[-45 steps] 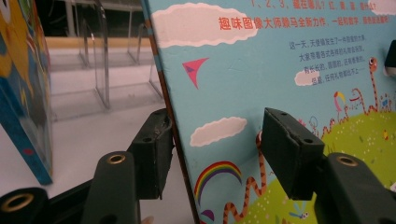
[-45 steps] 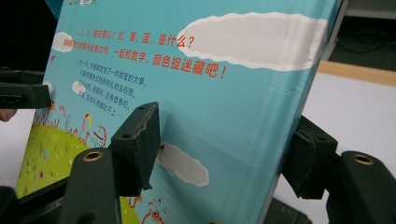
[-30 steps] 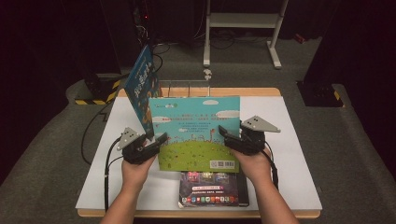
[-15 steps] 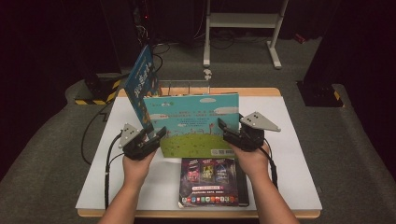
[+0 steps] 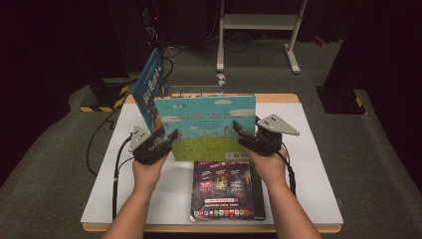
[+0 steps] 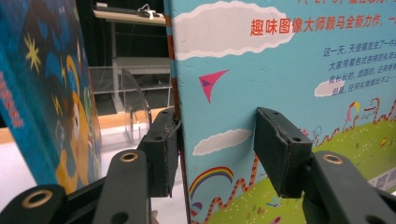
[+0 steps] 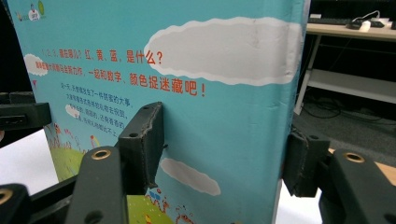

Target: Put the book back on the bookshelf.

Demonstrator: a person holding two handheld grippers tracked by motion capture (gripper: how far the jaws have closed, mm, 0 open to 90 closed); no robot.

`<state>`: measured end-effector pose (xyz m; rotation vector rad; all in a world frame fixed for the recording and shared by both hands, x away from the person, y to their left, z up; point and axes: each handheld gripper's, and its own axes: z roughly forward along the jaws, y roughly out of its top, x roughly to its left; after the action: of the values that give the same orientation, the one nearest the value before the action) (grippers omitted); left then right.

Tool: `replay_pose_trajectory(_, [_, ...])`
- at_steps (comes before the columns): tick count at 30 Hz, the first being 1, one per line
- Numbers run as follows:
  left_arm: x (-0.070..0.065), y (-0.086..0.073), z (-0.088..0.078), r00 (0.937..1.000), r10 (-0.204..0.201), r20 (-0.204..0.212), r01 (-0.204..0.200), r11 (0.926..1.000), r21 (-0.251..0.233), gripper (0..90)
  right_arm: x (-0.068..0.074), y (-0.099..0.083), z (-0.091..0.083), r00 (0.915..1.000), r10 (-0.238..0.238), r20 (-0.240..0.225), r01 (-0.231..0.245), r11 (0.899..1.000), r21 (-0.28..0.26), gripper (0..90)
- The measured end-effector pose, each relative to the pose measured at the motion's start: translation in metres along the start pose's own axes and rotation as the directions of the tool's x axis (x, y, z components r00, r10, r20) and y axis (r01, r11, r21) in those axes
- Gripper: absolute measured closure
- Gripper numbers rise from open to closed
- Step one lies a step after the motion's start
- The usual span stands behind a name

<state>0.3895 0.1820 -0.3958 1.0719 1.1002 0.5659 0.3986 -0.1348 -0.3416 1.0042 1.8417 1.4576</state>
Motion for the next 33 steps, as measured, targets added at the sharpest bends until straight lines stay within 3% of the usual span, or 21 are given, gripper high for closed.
replay_pose_trajectory(8, [0.001,0.002,0.012,0.9996,0.026,0.001,-0.026,0.9996,-0.007,50.9,-0.008,0.004,0.007,0.9999,-0.005,0.012,0.005,1.0,-0.018,38.4])
replay_pose_trajectory(17, [0.005,0.0,0.021,0.9996,0.028,-0.001,-0.028,0.9996,-0.006,50.8,-0.011,0.004,0.013,0.9997,-0.017,0.02,0.017,0.999,-0.027,38.3])
replay_pose_trajectory(25, [0.01,-0.008,0.016,0.9993,0.036,0.006,-0.036,0.9993,-0.008,50.7,-0.009,-0.004,0.014,0.9995,-0.027,0.014,0.027,0.999,-0.031,38.6])
replay_pose_trajectory(33, [0.012,-0.011,0.01,0.999,0.044,0.003,-0.044,0.9989,-0.02,49.8,-0.004,-0.007,0.001,0.9994,-0.021,-0.027,0.019,0.998,-0.06,44.2])
